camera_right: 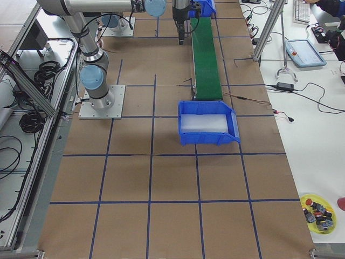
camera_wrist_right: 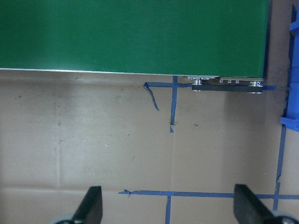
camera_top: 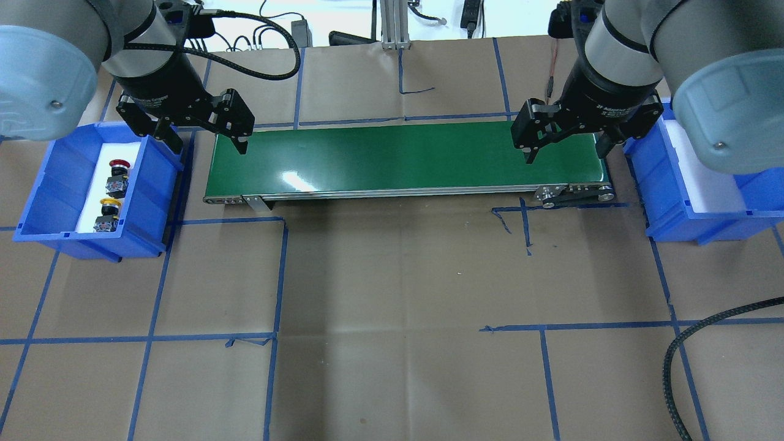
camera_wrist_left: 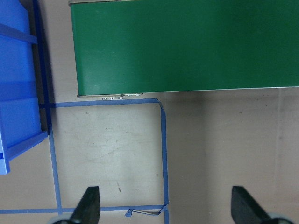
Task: Transport two buttons from left to right
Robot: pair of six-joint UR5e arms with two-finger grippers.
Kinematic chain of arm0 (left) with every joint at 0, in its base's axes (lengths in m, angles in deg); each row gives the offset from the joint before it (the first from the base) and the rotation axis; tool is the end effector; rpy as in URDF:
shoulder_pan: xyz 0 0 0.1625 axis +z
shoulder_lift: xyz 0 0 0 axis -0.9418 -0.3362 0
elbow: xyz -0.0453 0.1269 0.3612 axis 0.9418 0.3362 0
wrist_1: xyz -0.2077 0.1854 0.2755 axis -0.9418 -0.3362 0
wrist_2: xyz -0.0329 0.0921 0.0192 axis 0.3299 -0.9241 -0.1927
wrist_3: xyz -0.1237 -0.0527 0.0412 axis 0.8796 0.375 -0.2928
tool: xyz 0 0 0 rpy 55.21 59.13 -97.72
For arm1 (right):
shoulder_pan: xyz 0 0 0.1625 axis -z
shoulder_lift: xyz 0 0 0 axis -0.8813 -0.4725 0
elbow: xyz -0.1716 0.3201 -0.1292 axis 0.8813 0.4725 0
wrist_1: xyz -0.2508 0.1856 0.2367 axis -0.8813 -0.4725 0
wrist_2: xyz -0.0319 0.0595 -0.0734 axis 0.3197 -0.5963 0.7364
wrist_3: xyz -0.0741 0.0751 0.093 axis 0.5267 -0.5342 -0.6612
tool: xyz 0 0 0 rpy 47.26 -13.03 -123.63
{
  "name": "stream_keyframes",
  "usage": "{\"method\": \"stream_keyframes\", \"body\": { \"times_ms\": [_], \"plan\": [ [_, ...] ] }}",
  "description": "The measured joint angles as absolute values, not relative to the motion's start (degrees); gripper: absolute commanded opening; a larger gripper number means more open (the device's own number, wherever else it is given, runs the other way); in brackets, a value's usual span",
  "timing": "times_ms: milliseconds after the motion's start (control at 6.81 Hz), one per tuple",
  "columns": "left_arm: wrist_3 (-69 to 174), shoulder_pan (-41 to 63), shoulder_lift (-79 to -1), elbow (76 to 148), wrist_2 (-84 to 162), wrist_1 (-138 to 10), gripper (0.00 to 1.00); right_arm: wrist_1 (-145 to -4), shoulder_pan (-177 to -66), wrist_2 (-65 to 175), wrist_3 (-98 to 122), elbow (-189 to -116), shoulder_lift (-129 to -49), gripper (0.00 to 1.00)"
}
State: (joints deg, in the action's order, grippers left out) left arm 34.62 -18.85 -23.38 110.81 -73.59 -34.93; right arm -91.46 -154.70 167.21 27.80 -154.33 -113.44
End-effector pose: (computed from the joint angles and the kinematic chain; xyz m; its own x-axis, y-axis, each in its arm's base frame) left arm -0.1242 -0.4885 0.3897 -0.9990 0.0412 -0.0163 0.0411 0.9991 0.0048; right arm 0.1572 -0.4421 0.4065 -0.9992 -0.0388 -0.0104 -0.0382 0.9978 -0.0548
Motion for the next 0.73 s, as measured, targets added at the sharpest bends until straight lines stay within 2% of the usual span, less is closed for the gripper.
{"method": "stream_keyframes", "body": {
  "times_ms": [735],
  "plan": [
    [34.9, -18.9, -23.8, 110.4, -73.8, -34.9, 1.0, -91.5, -154.7, 167.2, 27.8, -154.2, -112.7, 1.0]
  ]
}}
